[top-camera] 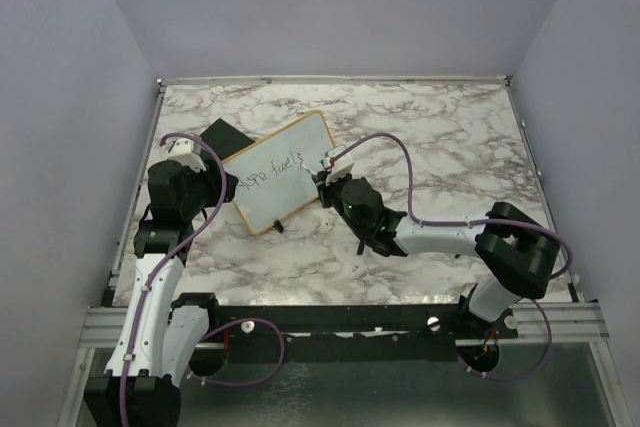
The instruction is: Write a sentence on the whiteboard
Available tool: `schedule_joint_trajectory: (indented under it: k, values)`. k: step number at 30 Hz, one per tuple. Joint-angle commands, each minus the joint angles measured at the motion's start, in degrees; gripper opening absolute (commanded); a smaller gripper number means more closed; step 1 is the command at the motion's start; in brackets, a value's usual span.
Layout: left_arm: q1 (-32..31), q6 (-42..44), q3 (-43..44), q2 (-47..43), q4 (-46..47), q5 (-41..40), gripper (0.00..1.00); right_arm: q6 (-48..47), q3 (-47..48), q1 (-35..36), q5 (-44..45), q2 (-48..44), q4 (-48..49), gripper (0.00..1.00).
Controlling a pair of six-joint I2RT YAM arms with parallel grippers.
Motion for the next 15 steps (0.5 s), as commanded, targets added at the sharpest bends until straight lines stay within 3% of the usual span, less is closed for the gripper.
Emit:
schedule_joint_trajectory:
  k: [1,15]
  values:
    - [-0.39,-0.08,-0.56,-0.69,1.14,1.21,0.5,-1.01,-0.91,0.44,0.24,-0.27,-2.18,0.0]
    - [-0.39,-0.08,-0.54,-0.75,1.15,0.99,0.5,0.42,-5.64,0.52,0.43,-12.43,0.09,0.0]
